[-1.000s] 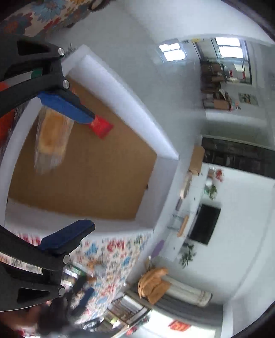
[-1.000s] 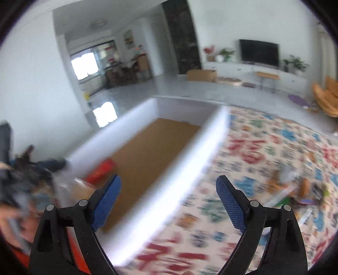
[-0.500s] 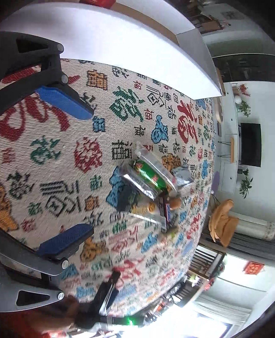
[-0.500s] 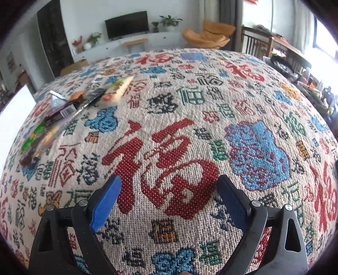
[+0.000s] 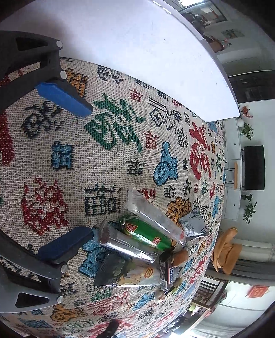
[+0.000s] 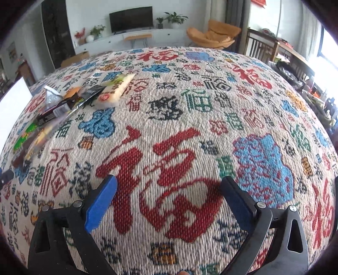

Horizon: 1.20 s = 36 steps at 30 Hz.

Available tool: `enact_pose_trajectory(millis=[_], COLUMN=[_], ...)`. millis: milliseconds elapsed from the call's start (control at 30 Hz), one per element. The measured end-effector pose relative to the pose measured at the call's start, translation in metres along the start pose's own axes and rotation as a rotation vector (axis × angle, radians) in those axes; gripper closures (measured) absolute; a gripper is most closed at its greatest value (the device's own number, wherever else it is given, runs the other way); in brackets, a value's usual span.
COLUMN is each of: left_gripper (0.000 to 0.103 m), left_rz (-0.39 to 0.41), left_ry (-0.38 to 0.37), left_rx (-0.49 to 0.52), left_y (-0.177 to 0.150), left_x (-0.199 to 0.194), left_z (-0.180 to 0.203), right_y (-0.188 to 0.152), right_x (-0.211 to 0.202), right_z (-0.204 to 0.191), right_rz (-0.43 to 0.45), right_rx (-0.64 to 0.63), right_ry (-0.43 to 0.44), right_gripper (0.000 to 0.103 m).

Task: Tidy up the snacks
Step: 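Bring both open grippers back over the snack pile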

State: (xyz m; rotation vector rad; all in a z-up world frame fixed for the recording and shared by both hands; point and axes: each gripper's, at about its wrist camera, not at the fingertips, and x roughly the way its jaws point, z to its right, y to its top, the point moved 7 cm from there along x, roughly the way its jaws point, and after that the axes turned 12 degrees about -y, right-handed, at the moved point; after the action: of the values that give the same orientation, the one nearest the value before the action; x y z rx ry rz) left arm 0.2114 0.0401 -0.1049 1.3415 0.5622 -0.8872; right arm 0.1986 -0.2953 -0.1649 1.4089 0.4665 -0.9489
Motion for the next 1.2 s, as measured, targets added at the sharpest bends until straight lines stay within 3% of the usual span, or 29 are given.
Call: enact_pose_trajectory(millis=[167, 1200], left_gripper=[0.000, 0.000], left_rz=[0.002, 0.003], left_ry=[-0.005, -0.005], left_rx=[-0.003, -0.002], left_y=[0.000, 0.000], left_x=[0.001, 0.000], left_z=[0.000, -0.001], right_y=[0.027, 0.024], right_x=[0.021, 0.019], right_z=[-0.004, -0.001], right_rz=[-0.011, -0.015], right_rx=[0.040, 0.065], right_ry=[-0.036, -0.046], right_gripper=[0.000, 0.000])
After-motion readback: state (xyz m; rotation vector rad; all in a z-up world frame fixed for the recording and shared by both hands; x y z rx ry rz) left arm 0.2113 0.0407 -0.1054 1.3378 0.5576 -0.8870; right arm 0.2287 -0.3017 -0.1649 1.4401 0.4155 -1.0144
